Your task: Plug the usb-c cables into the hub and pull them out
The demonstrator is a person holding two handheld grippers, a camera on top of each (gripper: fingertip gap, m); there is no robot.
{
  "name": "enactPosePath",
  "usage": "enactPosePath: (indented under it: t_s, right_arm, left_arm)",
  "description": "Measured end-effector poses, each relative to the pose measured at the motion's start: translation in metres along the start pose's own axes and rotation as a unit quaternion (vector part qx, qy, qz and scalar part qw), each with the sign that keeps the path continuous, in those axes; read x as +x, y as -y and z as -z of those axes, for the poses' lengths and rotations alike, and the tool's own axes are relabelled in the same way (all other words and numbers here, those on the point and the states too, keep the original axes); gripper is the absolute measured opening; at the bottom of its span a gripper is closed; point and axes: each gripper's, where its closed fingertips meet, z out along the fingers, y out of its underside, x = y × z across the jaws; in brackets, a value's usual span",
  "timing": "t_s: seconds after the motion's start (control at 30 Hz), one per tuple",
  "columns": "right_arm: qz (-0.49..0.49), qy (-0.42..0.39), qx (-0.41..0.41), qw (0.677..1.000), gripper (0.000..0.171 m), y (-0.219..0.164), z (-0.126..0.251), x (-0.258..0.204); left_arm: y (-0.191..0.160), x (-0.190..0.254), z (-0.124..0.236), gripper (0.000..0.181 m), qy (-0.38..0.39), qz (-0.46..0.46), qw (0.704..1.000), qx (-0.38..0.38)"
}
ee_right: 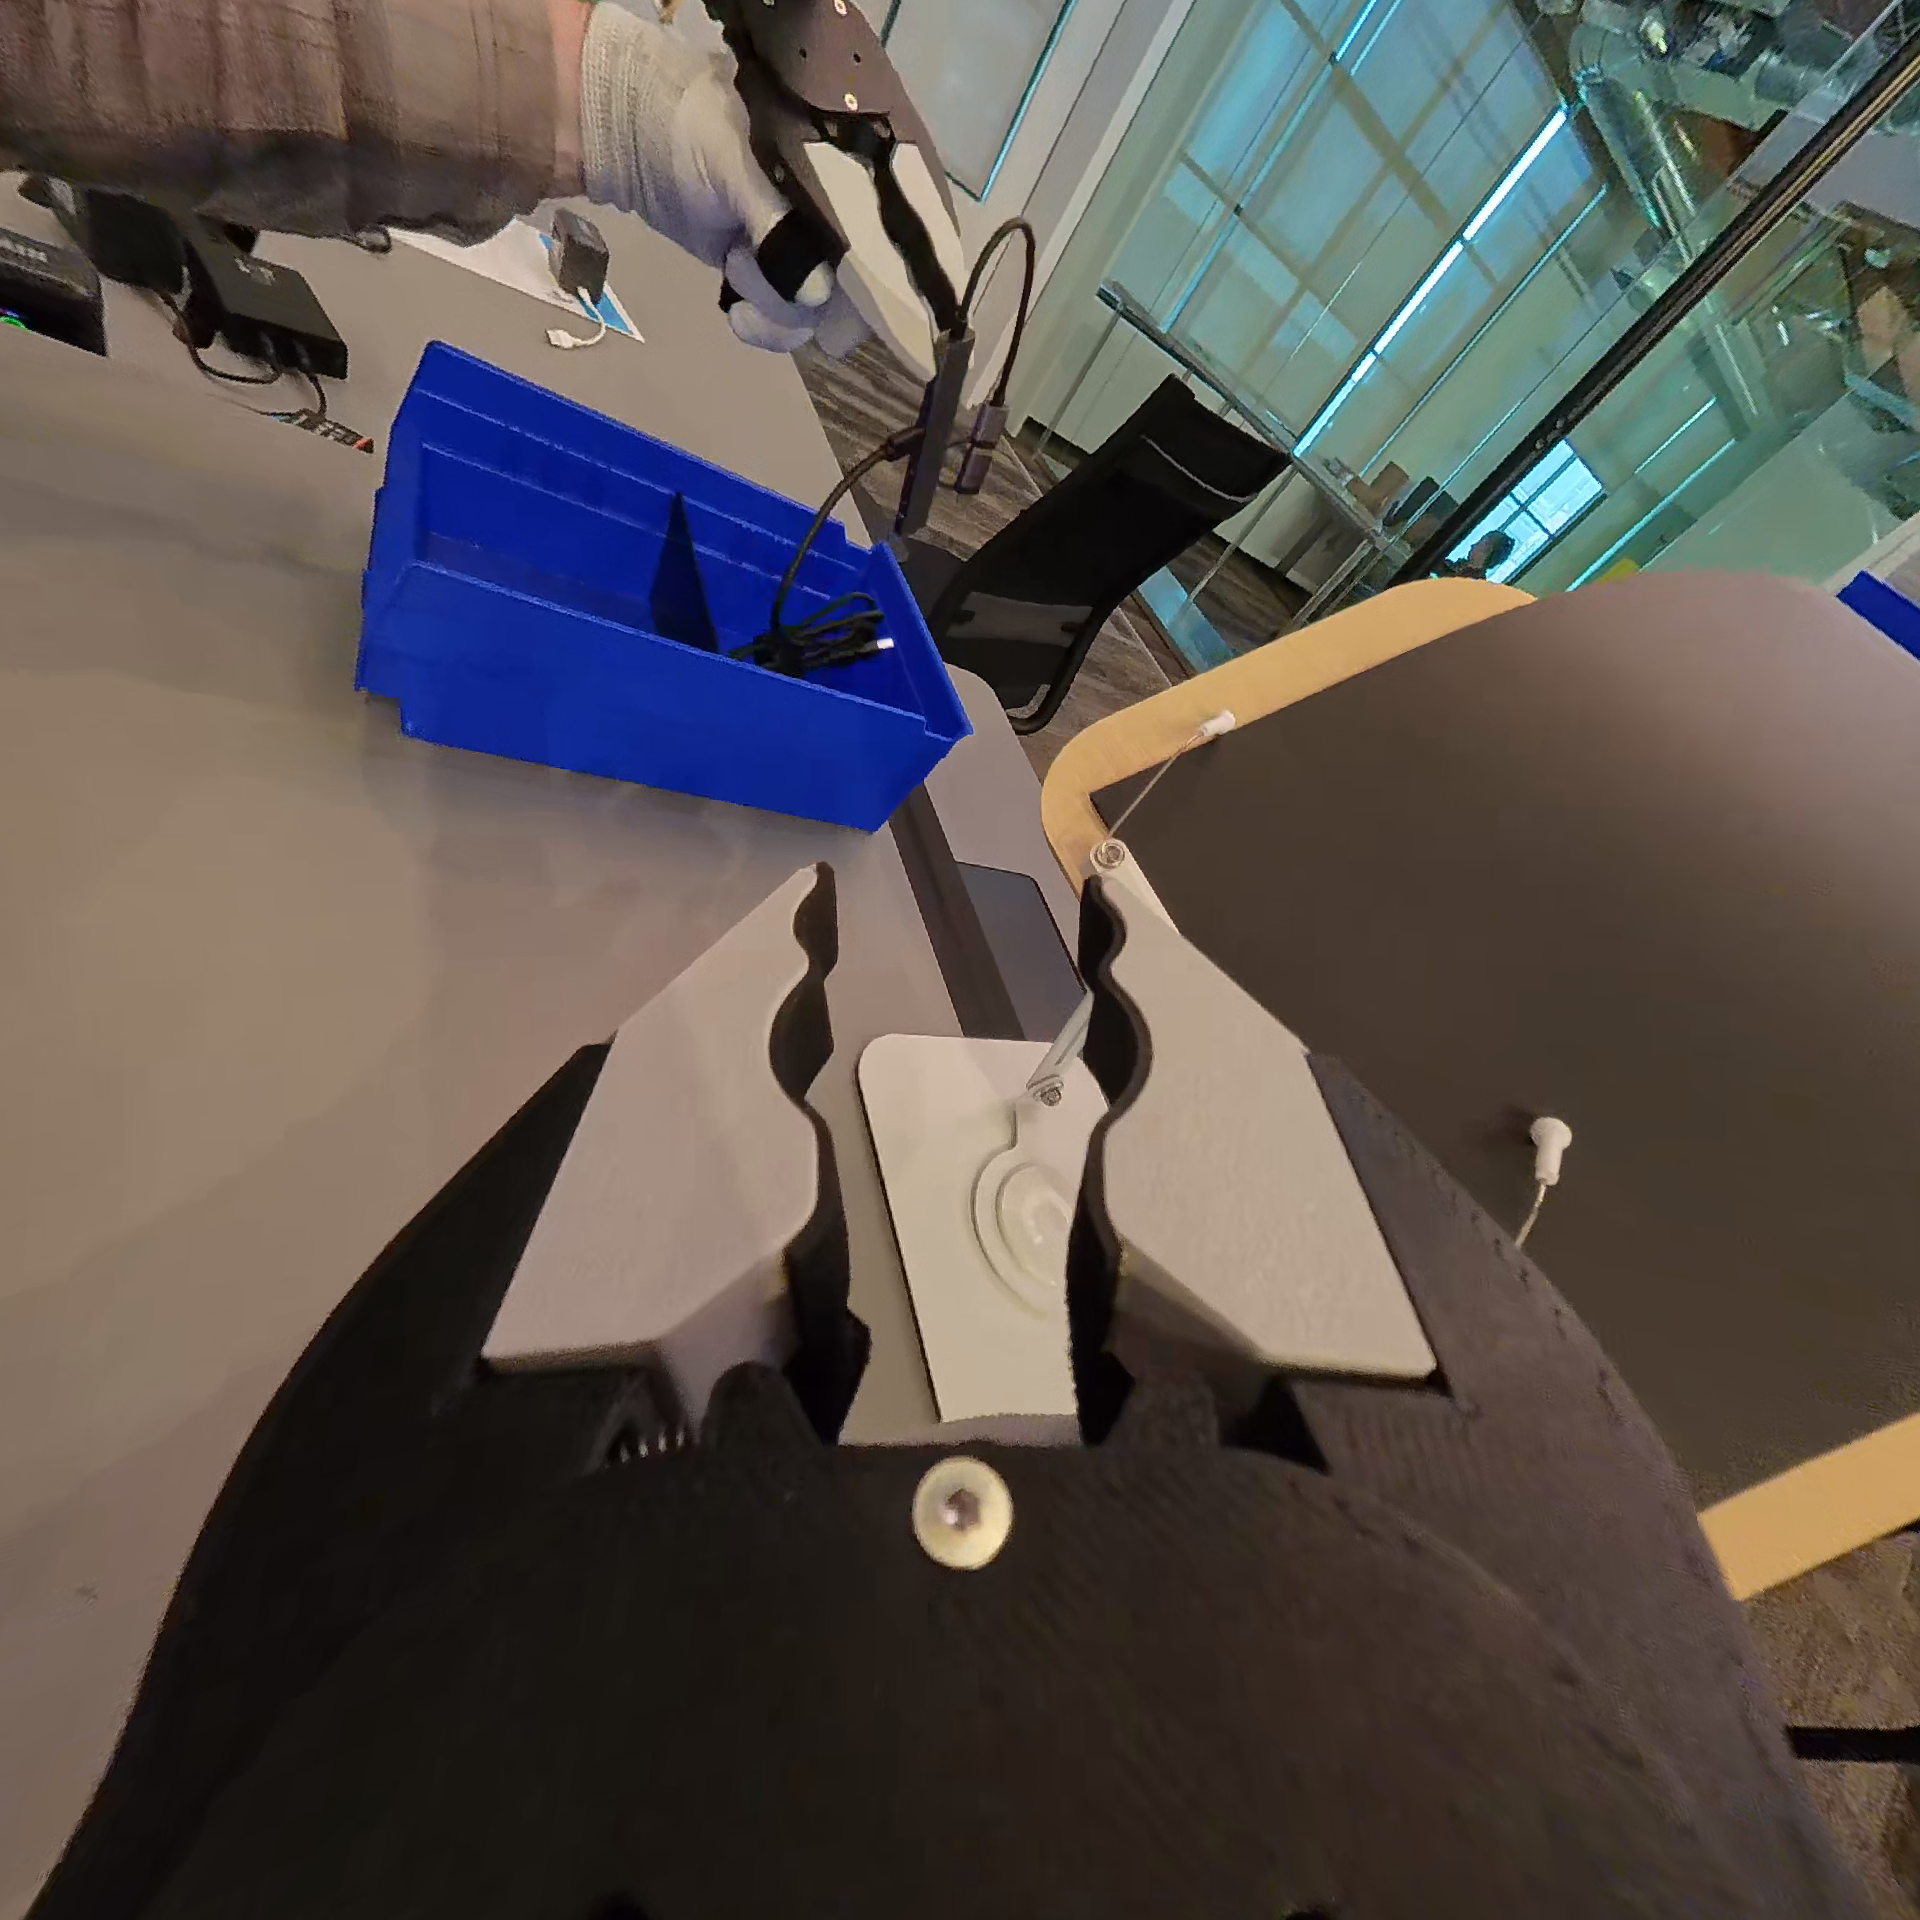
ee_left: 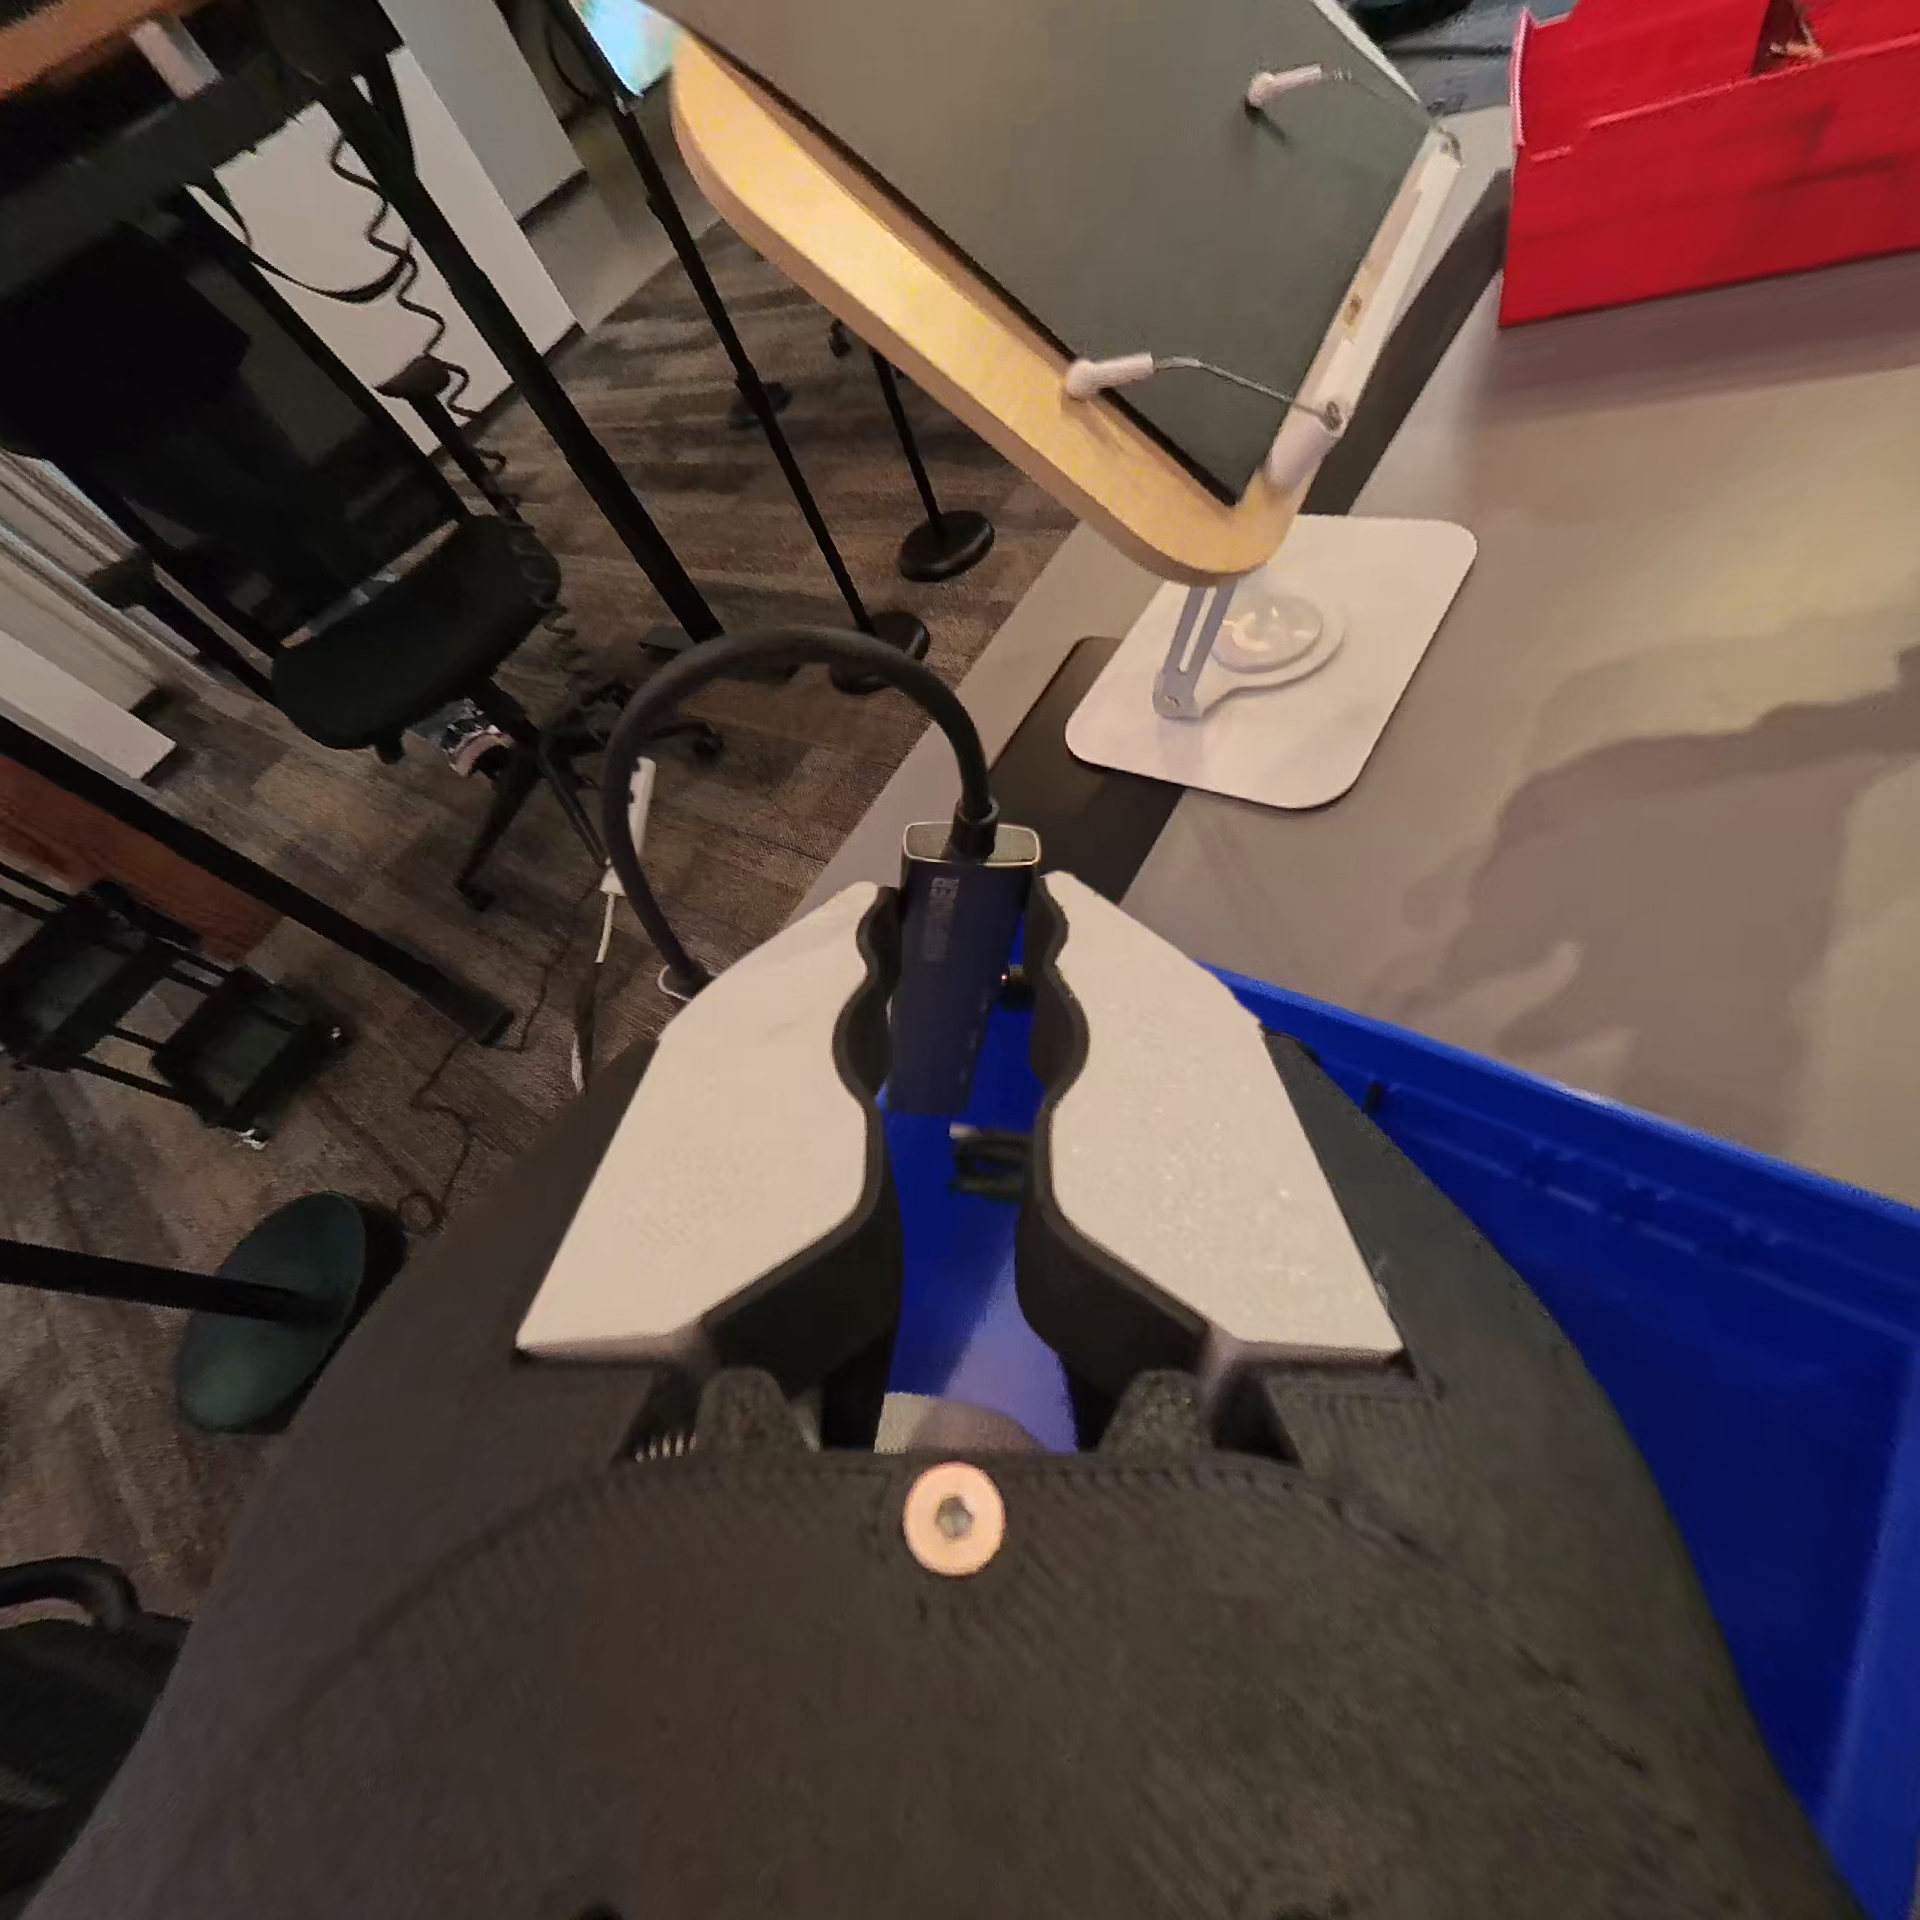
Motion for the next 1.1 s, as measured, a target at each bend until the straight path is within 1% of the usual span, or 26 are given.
enactPosePath:
  t_s: [0.3,0.47,0.57,0.67,0.8,0.87,1.0,1.1]
  right_arm:
    - [-0.017,-0.018,0.021,0.999,0.045,0.012,-0.009,0.002]
    - [-0.020,-0.021,0.034,0.999,0.045,0.021,-0.011,0.000]
    - [-0.026,-0.035,0.041,0.998,0.045,0.027,-0.010,0.004]
    - [-0.042,-0.056,0.060,0.996,0.045,0.035,-0.007,0.012]
    - [-0.066,-0.068,0.090,0.991,0.045,0.053,-0.003,0.015]
    - [-0.062,-0.079,0.095,0.990,0.047,0.061,-0.004,0.014]
    - [-0.081,-0.073,0.091,0.990,0.046,0.074,-0.015,0.001]
    - [-0.089,-0.071,0.081,0.990,0.047,0.077,-0.025,-0.009]
  left_arm:
    - [0.050,-0.010,0.017,0.023,0.053,0.004,0.998,0.028]
    - [0.083,-0.012,0.027,0.023,0.079,0.010,0.996,0.050]
    - [0.107,-0.006,0.033,0.023,0.090,0.008,0.994,0.056]
    - [0.129,0.006,0.032,0.023,0.102,0.010,0.993,0.057]
    - [0.152,0.033,0.020,0.023,0.120,0.029,0.990,0.061]
    - [0.158,0.053,0.008,0.023,0.116,0.036,0.991,0.060]
    - [0.170,0.095,-0.016,0.023,0.124,0.050,0.989,0.069]
    - [0.176,0.127,-0.036,0.023,0.128,0.057,0.988,0.070]
